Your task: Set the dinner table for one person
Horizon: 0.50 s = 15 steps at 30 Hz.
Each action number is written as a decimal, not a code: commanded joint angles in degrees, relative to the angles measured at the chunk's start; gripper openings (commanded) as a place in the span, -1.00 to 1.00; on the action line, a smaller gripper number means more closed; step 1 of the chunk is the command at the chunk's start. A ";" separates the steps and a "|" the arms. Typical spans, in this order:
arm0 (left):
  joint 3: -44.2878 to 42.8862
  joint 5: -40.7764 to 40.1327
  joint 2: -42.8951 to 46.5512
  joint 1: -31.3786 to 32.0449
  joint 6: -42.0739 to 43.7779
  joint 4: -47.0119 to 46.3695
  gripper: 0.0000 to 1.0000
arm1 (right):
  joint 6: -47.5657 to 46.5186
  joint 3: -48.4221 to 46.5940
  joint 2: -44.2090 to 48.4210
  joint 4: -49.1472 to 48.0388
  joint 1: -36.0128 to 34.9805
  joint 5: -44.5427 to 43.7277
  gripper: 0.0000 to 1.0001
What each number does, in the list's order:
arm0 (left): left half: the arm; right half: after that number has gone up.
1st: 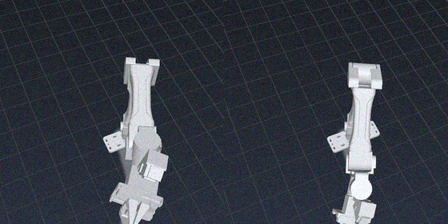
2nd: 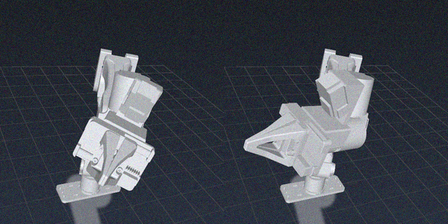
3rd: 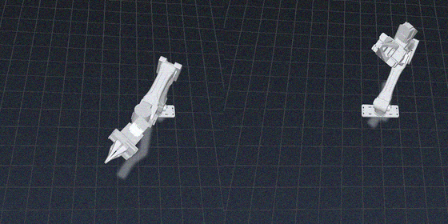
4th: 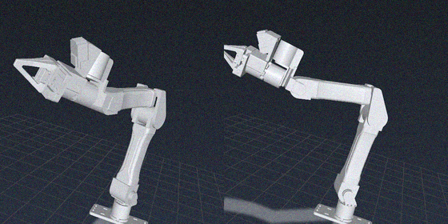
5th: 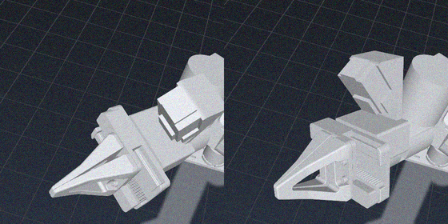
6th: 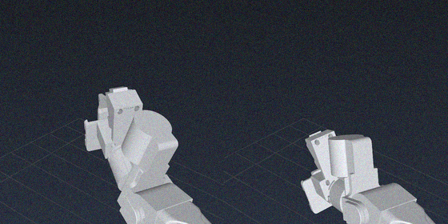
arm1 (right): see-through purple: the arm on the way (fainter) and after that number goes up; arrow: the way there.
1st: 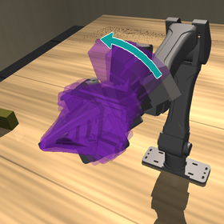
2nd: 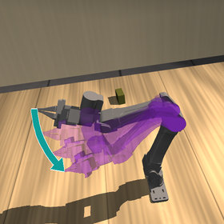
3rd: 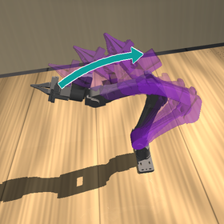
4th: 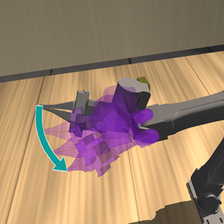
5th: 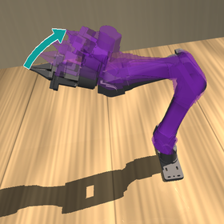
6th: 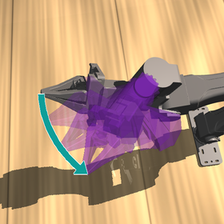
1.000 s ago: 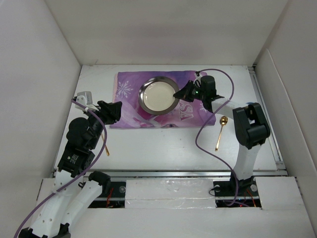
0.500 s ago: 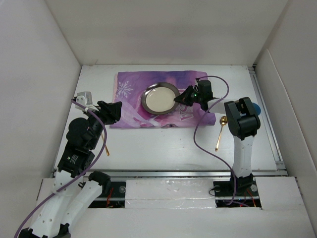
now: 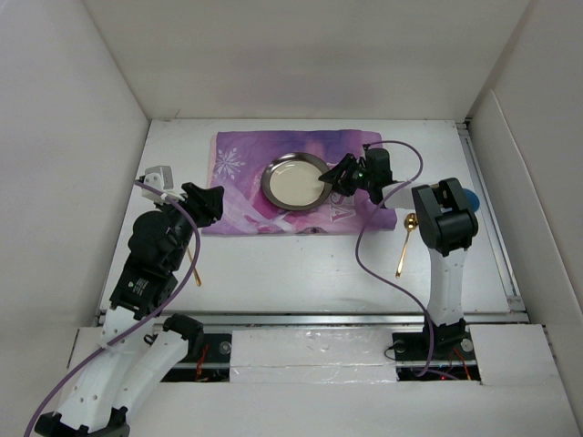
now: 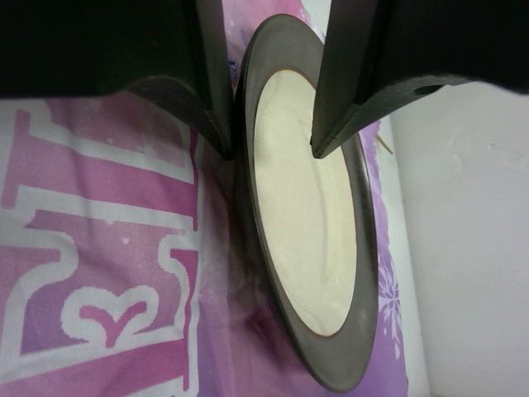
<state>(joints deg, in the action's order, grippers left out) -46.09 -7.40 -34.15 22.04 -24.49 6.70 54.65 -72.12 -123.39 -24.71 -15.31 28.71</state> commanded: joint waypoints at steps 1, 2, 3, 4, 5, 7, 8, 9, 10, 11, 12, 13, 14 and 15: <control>-0.23 -3.40 -0.91 -0.16 -0.21 0.06 -0.13 | -1.91 0.05 7.10 -2.46 -0.33 -2.32 0.08; -0.41 -5.07 -1.26 -0.16 -0.73 0.50 -0.16 | -2.88 -0.30 9.03 -1.06 -1.03 -3.12 0.09; -0.58 -5.78 -2.31 -0.16 -1.17 1.20 -0.19 | -5.67 -0.83 9.92 3.83 -1.04 -4.18 0.11; -0.85 -6.48 -2.76 -0.16 -1.52 2.08 -0.23 | -7.09 -1.01 11.23 5.88 -1.04 -6.80 0.14; -0.94 -7.71 -3.20 -0.16 -1.87 2.26 -0.31 | -8.32 -0.57 12.46 7.38 -1.65 -8.13 0.19; -1.11 -9.38 -5.05 -0.16 -3.19 3.41 -0.44 | -11.06 1.62 16.25 9.94 -1.65 -11.48 0.20; -1.20 -9.48 -6.44 -0.16 -3.72 3.67 -0.46 | -12.45 2.41 17.30 11.16 -1.65 -12.53 0.22; -1.29 -9.48 -7.06 -0.16 -4.33 4.02 -0.49 | -13.07 3.20 19.22 11.52 -1.65 -14.10 0.24; -1.37 -9.04 -7.68 -0.16 -4.69 4.02 -0.56 | -13.86 3.99 19.94 11.53 -1.65 -14.55 0.32; -1.29 -9.21 -8.73 -0.16 -5.04 3.85 -0.64 | -14.66 5.57 20.56 11.87 -1.65 -14.91 0.36; -1.46 -9.73 -9.44 -0.16 -5.91 4.20 -0.68 | -15.01 6.28 21.17 11.79 -1.65 -15.17 0.37; -1.72 -10.09 -10.14 -0.16 -6.27 4.55 -0.70 | -15.28 6.98 21.18 11.53 -1.65 -14.83 0.39; -2.08 -10.44 -11.54 -0.16 -6.45 5.07 -0.71 | -15.54 7.95 20.92 11.00 -1.65 -14.30 0.38; -2.51 -10.70 -11.99 -0.16 -6.88 5.69 -0.71 | -15.54 8.30 20.65 10.82 -1.13 -12.64 0.39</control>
<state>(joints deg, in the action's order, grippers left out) -46.09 -15.92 -45.32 22.02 -29.34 11.62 42.15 -66.43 -101.95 -14.66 -16.58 16.71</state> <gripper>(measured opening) 0.149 0.691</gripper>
